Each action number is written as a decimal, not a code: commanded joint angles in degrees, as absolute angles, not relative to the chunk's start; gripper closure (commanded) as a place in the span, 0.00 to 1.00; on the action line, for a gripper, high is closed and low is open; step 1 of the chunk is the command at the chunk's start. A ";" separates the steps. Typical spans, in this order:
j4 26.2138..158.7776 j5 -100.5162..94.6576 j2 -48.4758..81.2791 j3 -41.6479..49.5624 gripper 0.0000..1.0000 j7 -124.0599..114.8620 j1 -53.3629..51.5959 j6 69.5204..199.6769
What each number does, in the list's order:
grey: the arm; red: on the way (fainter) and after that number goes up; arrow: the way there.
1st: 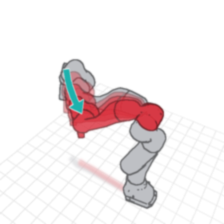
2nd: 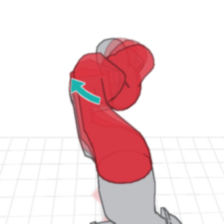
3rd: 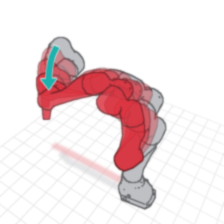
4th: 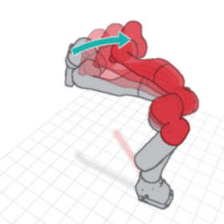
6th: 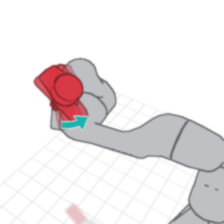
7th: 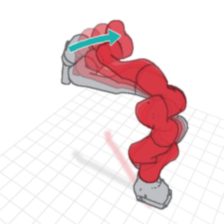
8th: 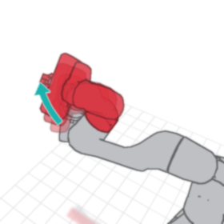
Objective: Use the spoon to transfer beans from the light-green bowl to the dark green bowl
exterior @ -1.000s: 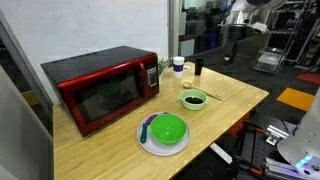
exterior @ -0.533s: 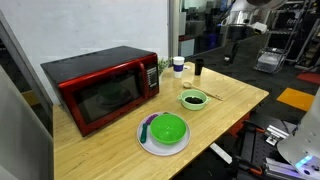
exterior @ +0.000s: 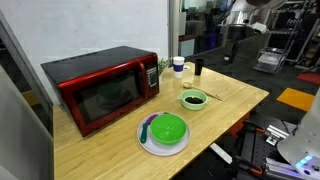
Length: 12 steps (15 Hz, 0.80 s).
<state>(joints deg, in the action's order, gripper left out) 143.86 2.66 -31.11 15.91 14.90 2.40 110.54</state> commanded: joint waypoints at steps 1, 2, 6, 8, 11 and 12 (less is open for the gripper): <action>141.90 3.52 -27.20 18.06 0.00 18.51 5.38 114.40; 141.49 4.02 -26.38 18.87 0.00 19.21 5.68 115.70; 139.89 4.92 -21.11 21.93 0.00 23.78 5.92 121.22; 139.80 4.85 -17.93 22.40 0.00 25.40 5.95 124.98; 140.66 4.88 -13.37 21.83 0.00 25.58 6.17 132.79; 140.84 5.02 -11.93 21.54 0.00 25.29 6.24 135.09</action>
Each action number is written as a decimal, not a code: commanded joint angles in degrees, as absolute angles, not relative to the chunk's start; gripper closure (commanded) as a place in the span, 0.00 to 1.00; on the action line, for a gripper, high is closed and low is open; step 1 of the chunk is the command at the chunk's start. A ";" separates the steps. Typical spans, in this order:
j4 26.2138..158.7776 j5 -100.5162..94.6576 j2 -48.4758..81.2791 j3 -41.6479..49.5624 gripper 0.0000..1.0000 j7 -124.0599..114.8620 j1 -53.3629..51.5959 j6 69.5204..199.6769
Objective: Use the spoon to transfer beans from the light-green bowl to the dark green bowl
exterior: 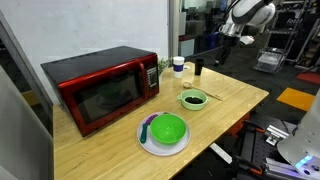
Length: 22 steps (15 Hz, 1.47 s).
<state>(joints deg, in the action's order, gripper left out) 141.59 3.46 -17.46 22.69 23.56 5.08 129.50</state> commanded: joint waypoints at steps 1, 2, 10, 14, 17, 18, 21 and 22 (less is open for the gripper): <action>141.21 5.49 -10.23 21.25 0.00 24.96 6.20 137.90; 141.39 6.47 -8.69 20.98 0.00 24.60 6.13 140.41; 141.73 6.49 -8.78 18.91 0.00 23.48 7.24 140.58; 141.33 7.01 -7.19 19.19 0.00 24.65 7.23 141.99; 141.07 8.37 -4.40 19.40 0.00 26.76 7.06 143.25; 141.11 8.75 -3.66 19.31 0.00 27.23 7.10 143.84; 141.68 10.41 -0.84 18.81 0.00 29.03 7.43 148.55; 141.84 10.67 0.27 18.50 0.00 29.49 7.57 150.29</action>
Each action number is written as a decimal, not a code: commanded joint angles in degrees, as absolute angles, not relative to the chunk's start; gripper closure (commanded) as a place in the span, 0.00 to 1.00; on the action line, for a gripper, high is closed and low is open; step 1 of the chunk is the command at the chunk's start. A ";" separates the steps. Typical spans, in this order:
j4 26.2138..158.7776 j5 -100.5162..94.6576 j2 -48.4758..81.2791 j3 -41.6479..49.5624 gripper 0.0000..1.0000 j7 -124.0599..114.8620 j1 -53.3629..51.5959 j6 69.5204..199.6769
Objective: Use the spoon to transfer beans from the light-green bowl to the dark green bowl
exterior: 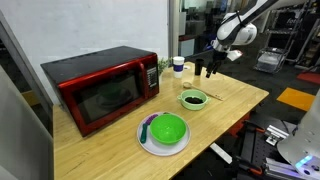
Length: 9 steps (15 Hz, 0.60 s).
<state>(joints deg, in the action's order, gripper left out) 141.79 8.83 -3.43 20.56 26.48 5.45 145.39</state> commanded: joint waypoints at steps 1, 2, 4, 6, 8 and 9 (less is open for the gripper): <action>141.89 10.77 1.54 18.14 0.00 29.88 7.74 151.63; 141.89 10.61 2.73 17.71 0.00 29.99 7.97 152.90; 142.00 10.15 5.27 16.49 0.00 30.00 8.55 155.06; 142.15 9.69 7.55 14.94 0.00 29.88 9.48 156.76; 142.20 9.38 9.38 13.29 0.00 29.76 10.51 158.44; 142.23 9.33 9.99 12.49 0.00 29.84 11.12 159.22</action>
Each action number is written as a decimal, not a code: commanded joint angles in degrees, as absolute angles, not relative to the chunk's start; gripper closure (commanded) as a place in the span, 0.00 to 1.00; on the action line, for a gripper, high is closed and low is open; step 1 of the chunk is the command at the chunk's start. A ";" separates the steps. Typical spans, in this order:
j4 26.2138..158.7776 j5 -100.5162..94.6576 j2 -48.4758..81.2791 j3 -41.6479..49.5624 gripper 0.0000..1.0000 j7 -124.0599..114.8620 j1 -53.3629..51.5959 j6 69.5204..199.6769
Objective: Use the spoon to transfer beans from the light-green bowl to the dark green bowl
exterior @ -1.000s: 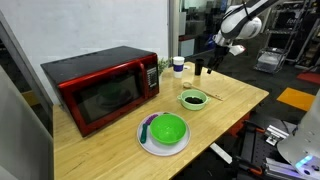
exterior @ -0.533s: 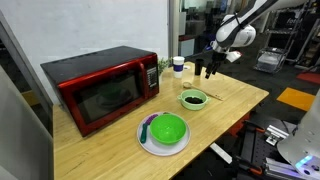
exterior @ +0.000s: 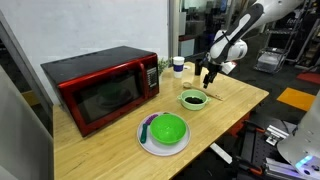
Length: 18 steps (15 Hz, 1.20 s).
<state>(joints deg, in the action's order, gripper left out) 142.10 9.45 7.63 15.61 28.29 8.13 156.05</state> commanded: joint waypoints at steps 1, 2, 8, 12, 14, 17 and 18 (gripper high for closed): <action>142.18 9.13 10.66 11.77 0.00 29.57 11.64 160.03; 142.06 8.87 11.20 11.11 0.00 29.38 12.19 160.64; 141.99 8.83 13.02 8.18 0.00 29.32 14.98 163.46; 142.01 12.10 13.91 6.79 0.00 31.99 16.00 165.84; 142.14 13.93 14.09 5.60 0.00 33.97 16.81 167.03; 142.06 16.03 14.48 4.72 0.00 36.97 17.13 167.60; 142.03 16.55 14.70 4.53 0.00 37.66 17.18 167.81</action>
<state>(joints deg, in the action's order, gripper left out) 142.11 14.16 13.33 6.47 33.87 15.38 165.64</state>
